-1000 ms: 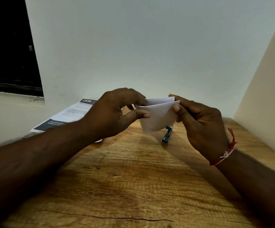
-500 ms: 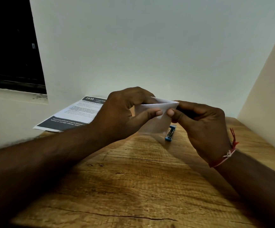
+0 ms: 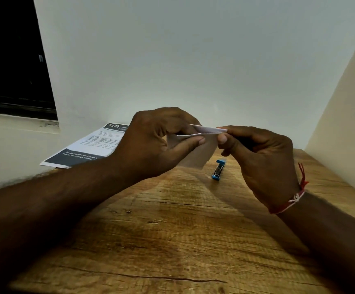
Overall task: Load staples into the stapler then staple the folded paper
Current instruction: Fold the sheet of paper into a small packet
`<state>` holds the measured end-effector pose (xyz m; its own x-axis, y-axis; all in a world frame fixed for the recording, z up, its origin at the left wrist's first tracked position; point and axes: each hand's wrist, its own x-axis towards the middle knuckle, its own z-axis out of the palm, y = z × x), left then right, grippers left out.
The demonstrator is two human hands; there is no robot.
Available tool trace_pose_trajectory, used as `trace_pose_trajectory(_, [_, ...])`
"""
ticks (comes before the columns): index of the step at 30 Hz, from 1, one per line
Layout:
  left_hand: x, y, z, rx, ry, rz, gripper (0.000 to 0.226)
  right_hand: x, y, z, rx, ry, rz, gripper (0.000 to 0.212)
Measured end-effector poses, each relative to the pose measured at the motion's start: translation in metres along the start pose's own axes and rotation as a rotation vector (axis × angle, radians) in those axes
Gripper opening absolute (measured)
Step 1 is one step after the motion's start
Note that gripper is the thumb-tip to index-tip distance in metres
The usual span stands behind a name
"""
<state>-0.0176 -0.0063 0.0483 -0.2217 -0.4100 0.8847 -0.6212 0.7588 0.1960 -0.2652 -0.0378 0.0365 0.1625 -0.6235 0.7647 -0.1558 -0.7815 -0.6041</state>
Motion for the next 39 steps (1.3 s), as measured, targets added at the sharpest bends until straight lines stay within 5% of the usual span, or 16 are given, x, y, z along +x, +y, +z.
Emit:
trace_pose_trajectory(26, [-0.001, 0.007, -0.001, -0.035, -0.005, -0.109, 0.018, -0.001, -0.011, -0.001, -0.049, -0.059, -0.068, 0.023])
trace_pose_trajectory(33, [0.001, 0.016, -0.001, -0.495, 0.066, -0.517, 0.068, -0.004, -0.021, 0.006, 0.152, -0.043, 0.012, 0.012])
trace_pose_trajectory(39, [0.002, 0.01, 0.002, -0.798, -0.098, -0.781, 0.052, -0.003, -0.023, 0.007, 0.388, -0.099, 0.182, 0.032])
